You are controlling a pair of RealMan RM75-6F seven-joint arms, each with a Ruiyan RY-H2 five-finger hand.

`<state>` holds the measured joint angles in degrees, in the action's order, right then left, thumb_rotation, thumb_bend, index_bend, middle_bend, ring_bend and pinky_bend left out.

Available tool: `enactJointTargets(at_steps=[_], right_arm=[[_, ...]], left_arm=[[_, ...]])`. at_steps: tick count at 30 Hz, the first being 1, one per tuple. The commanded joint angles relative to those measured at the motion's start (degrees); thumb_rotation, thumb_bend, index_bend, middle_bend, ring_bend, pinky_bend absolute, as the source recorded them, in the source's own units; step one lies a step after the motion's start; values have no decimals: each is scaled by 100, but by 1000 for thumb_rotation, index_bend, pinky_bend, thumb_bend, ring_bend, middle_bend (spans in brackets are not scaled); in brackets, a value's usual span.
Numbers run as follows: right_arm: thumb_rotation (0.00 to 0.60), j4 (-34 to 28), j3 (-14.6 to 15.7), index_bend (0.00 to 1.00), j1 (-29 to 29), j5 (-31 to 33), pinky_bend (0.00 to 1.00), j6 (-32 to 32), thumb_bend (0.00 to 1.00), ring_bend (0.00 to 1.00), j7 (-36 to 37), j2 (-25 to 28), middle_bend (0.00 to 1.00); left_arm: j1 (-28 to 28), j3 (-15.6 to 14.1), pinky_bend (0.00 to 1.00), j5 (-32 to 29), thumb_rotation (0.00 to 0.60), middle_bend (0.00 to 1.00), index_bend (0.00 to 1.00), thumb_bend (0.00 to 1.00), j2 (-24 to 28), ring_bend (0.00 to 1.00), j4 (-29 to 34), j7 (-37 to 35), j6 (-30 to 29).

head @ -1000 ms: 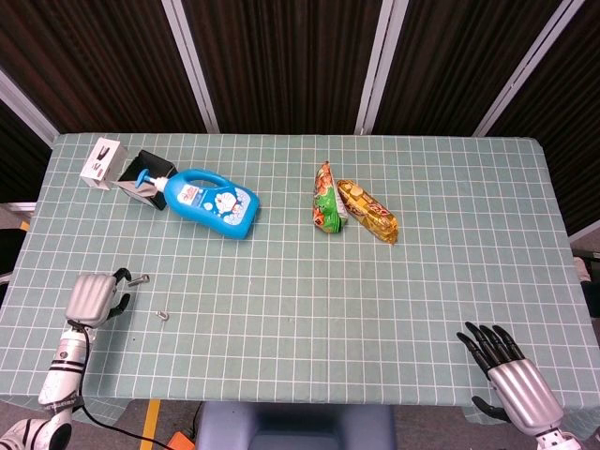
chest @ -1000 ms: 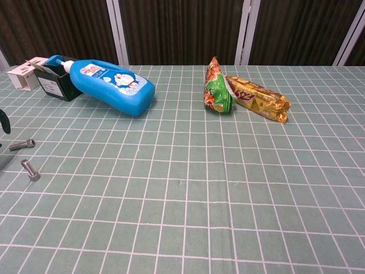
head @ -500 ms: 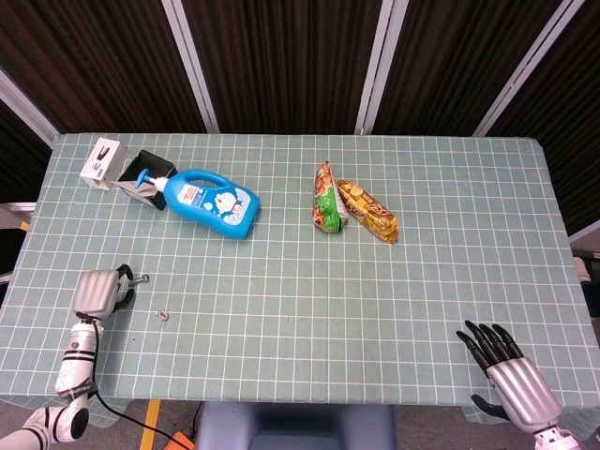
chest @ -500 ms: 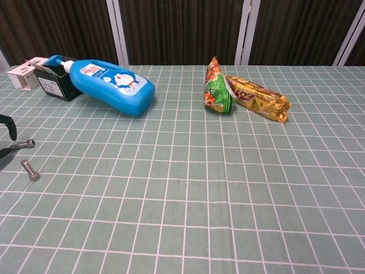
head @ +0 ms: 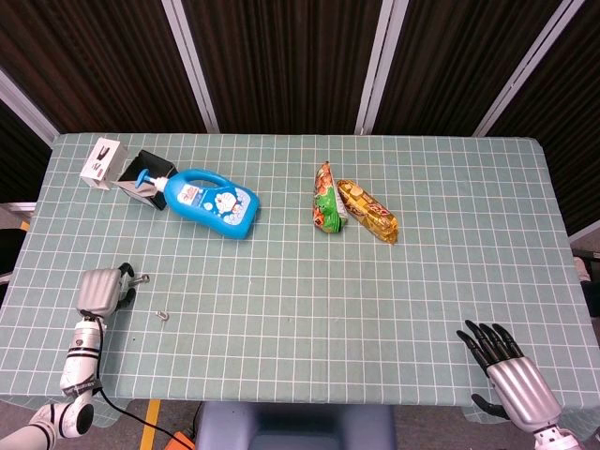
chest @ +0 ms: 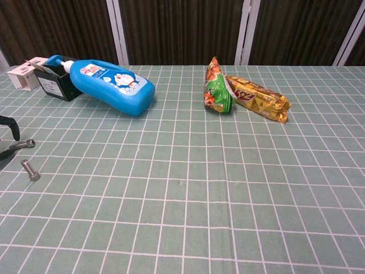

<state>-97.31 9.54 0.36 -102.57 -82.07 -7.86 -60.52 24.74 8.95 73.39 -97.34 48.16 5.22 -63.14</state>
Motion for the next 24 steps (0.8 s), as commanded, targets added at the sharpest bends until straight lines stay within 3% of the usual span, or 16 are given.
enactJointTargets(at_steps=[1,24], right_arm=[[600,2,-2,0,-1,2,0,-5,274,0,-2,-1,0],[600,-4,-12,0,13,58,0,48,274,0,-72,-37,0]], left_arm=[[15,8,1000,-21,600,1000,448,343,-24,1000,-41,11,35],[105,57,1000,-164,600,1000,522,402,-110,1000,-231,163,256]])
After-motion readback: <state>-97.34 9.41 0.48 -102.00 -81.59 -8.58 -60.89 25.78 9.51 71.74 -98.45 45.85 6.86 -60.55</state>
